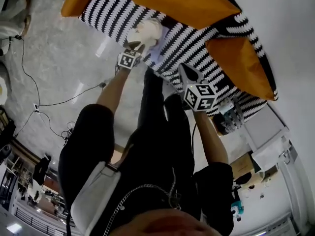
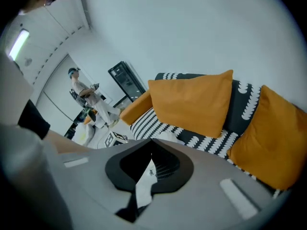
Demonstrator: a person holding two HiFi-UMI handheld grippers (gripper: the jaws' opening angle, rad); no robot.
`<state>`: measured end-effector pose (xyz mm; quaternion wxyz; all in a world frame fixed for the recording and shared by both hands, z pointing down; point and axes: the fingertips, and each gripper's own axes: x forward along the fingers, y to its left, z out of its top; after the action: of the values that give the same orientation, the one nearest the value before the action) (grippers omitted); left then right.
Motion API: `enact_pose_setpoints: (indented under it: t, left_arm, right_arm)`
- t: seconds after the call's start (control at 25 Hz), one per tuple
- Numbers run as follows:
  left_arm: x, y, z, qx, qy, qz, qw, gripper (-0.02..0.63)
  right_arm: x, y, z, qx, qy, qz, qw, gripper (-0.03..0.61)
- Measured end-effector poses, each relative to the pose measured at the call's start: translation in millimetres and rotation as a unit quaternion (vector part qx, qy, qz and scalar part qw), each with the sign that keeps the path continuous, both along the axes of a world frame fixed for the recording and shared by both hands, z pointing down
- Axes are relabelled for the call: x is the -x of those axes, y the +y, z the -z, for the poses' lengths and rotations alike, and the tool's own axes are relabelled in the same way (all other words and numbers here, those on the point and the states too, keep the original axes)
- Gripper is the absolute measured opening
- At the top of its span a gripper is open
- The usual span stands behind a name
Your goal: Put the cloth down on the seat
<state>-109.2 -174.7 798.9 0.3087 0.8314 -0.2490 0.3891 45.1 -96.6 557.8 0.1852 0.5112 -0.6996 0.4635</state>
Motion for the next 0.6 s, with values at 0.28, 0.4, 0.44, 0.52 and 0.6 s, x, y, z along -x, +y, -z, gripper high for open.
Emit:
enact_pose_setpoints:
  t: [0.28, 0.4, 0.44, 0.52, 0.6]
  left_arm:
    - [-8, 17, 92, -0.058, 0.024, 0.066, 0.9959, 0.009]
    - [-37, 43, 153, -0.095, 0.046, 0.078, 0.9914, 0.009]
    - [-50, 54, 175, -0.106, 0.06, 0.078, 0.9896, 0.009]
    - [-64, 68, 223, -0.135, 0.079, 0.071, 0.985, 0.009]
    - [-75, 81, 273, -0.175, 0.091, 0.066, 0.9782, 0.009]
  right_arm:
    - [-11, 11, 39, -0.073, 0.004, 0.086, 0.994, 0.003]
    - [-31, 42, 60, -0.087, 0.019, 0.101, 0.991, 0.003]
    - [-38, 52, 68, -0.093, 0.03, 0.103, 0.99, 0.002]
    - [-42, 63, 88, -0.116, 0.041, 0.105, 0.987, 0.002]
    - [-44, 73, 117, -0.153, 0.038, 0.106, 0.982, 0.002]
